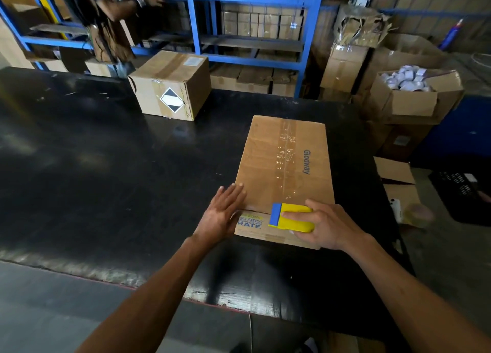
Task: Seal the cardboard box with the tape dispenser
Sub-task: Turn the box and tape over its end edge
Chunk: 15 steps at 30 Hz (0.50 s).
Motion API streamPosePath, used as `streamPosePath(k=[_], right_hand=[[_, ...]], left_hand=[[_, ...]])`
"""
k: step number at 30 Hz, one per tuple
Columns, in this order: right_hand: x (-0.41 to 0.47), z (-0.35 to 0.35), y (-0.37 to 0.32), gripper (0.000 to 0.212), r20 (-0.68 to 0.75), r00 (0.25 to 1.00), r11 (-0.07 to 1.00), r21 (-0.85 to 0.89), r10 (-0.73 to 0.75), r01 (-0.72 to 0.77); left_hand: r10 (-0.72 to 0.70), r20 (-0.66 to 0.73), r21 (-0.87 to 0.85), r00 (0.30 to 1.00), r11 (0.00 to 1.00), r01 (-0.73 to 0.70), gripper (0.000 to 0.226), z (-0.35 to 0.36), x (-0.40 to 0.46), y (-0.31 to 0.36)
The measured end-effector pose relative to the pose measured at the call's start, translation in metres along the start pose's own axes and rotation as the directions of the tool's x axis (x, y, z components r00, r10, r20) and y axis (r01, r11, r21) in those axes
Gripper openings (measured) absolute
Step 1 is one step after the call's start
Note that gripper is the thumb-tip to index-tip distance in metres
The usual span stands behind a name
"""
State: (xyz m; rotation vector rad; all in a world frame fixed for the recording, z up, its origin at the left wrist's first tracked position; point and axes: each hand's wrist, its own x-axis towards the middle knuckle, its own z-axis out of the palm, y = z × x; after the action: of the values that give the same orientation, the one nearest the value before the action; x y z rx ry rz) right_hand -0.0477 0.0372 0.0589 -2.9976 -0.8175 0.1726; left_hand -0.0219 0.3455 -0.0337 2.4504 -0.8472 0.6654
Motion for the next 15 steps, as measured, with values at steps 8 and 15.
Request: streamPosePath(k=[8, 15], right_hand=[[0.001, -0.002, -0.004, 0.048, -0.035, 0.998, 0.998, -0.046, -0.043, 0.042], [0.002, 0.0, -0.004, 0.049, -0.073, 0.995, 0.992, -0.109, -0.072, 0.063]], left_hand=[[0.2, 0.379, 0.016, 0.903, 0.975, -0.222, 0.049, 0.011, 0.011, -0.033], [0.167, 0.405, -0.045, 0.899, 0.986, -0.163, 0.064, 0.014, 0.009, -0.038]])
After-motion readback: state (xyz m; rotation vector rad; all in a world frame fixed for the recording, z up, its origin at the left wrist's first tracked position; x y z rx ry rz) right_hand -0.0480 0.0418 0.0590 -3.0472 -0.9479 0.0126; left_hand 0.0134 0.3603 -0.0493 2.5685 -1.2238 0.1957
